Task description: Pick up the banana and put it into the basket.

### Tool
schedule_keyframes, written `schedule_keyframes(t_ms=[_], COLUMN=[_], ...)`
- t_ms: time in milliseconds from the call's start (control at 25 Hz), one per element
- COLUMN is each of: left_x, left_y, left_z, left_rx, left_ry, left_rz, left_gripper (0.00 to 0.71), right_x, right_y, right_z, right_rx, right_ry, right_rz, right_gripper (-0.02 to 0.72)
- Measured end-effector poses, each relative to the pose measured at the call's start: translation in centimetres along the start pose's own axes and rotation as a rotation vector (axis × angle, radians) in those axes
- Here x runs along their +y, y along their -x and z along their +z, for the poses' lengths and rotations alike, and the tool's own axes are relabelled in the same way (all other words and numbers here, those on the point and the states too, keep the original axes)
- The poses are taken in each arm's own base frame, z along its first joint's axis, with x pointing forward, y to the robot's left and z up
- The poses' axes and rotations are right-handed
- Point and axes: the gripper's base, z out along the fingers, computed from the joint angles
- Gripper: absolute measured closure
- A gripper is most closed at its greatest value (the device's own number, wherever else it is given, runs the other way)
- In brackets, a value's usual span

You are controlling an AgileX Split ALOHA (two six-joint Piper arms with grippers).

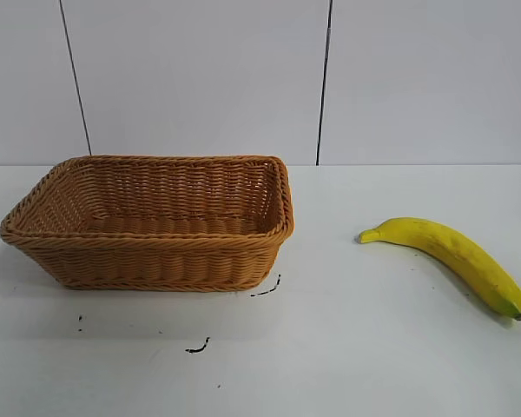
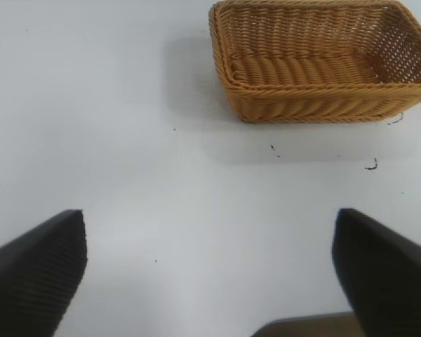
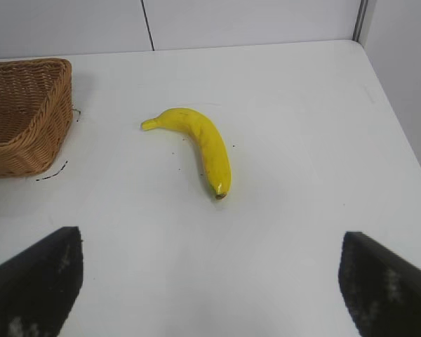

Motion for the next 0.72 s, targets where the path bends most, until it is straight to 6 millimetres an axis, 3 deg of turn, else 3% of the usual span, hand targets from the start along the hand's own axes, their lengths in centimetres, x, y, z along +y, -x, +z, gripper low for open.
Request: schedule_keyframes(t_ms=[520, 720], left_x=[0.0, 0.0], left_y=[0.0, 0.0], left_z=[0.0, 0.0], left_rx=[0.0, 0.0], left_ry=[0.0, 0.0], left_rz=[0.0, 0.0], left_gripper=[0.02, 0.02], right_x=[0.0, 0.0], right_y=[0.0, 1.6], right_z=[0.1, 1.8], right_rx=[0.006, 0.182], right_ry=[-0.001, -0.008], right_rz=[-0.001, 0.001], right_gripper=[0.011, 0.011])
